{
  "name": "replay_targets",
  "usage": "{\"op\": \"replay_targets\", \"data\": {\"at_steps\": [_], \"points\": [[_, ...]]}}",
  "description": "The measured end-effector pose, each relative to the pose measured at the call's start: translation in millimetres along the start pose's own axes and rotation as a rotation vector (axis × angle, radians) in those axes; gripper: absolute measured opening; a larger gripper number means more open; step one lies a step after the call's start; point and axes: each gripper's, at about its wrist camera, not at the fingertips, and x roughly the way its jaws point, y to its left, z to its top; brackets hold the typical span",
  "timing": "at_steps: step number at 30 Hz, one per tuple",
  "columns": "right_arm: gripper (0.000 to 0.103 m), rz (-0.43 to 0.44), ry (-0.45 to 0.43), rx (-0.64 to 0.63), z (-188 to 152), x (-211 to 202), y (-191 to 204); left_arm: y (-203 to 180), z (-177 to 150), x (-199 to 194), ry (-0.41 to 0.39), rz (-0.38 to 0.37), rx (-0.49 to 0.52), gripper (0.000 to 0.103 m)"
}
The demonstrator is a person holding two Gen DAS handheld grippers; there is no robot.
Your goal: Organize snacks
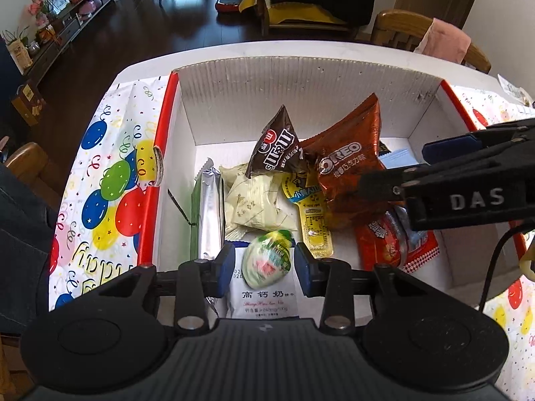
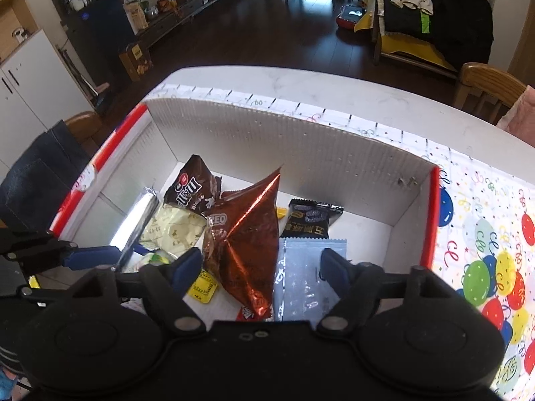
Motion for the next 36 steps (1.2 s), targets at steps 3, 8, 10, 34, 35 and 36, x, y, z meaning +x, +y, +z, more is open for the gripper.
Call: {"op": "replay_targets", "data": {"at_steps": [3,8,10,34,35,36], "points": [[0.081,0.008,-0.017,0.005,-2.7,-8.7,3.0,2.9,-3.0,-7.8,-0.021,-0.014,-0.017,0.048],[0.083,0.024,-0.055,0.025,-9.8,-29.2,5.0,6.1,-7.6,-24.6,-0.064,-0.027,-0.032,0.054],[0.083,0.029,-0.071,0.028,-12.9,-37.6,6.9,6.8,-9.7,-32.1,-0.079,-0.030,-0.033,0.057],[0.101,0.095,-0.293,0.076,-64.3,-128.2,29.0,4.1,-52.2,-121.8,-0.256,-0.083,0.006,0.075],[0.102,0.092,-0.301,0.076,-66.4,-130.8,30.0,4.1,-54.2,-125.2,-0.263,-0.086,0.006,0.076],[0.103,0.090,-0.309,0.073,-68.4,-133.3,31.3,4.2,-55.9,-128.5,-0.270,-0.090,0.006,0.077]]}}
